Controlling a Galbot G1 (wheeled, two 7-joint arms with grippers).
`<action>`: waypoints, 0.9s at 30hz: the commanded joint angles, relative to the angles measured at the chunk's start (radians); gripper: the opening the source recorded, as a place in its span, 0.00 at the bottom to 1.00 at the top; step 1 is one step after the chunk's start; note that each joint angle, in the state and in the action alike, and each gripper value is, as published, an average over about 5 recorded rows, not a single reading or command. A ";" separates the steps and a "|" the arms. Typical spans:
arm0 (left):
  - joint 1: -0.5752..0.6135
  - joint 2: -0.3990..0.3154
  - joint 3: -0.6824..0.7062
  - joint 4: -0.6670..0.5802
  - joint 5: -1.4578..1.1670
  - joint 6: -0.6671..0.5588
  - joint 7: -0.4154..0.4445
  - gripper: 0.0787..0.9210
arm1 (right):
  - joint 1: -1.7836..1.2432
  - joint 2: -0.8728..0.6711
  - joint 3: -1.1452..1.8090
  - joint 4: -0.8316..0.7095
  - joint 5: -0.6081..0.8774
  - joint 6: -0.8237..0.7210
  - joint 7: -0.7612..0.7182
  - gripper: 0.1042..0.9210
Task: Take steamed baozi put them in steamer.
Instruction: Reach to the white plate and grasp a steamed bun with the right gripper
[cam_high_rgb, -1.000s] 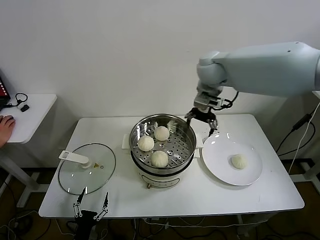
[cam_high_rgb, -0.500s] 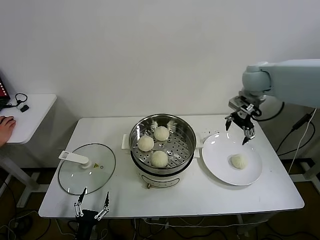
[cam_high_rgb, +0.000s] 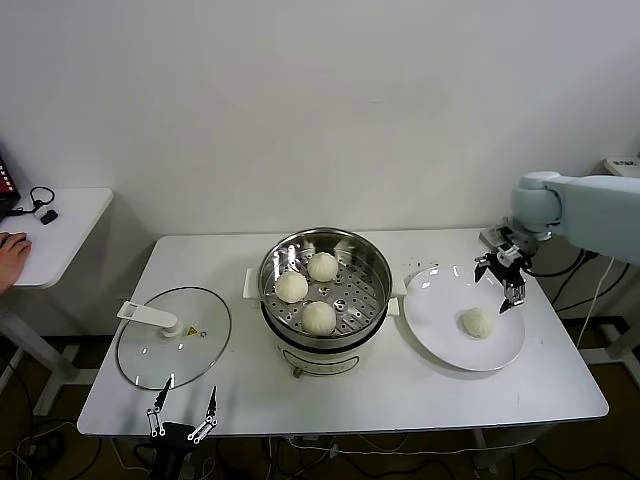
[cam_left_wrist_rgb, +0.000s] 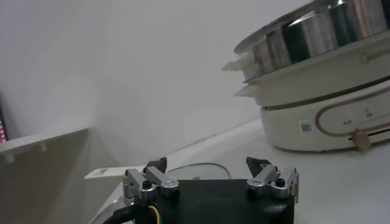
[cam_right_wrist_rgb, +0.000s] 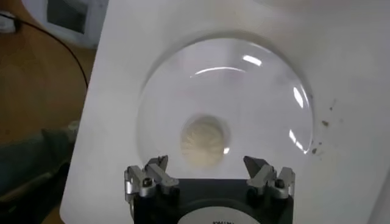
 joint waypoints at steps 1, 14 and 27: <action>0.004 0.004 -0.004 0.004 0.001 0.001 0.001 0.88 | -0.272 -0.046 0.219 -0.110 -0.116 -0.030 0.025 0.88; 0.007 0.009 -0.009 0.008 0.003 0.003 0.003 0.88 | -0.393 -0.028 0.364 -0.219 -0.165 -0.030 0.046 0.88; 0.009 0.007 -0.010 0.009 0.004 0.003 0.002 0.88 | -0.450 -0.017 0.410 -0.245 -0.183 -0.030 0.046 0.88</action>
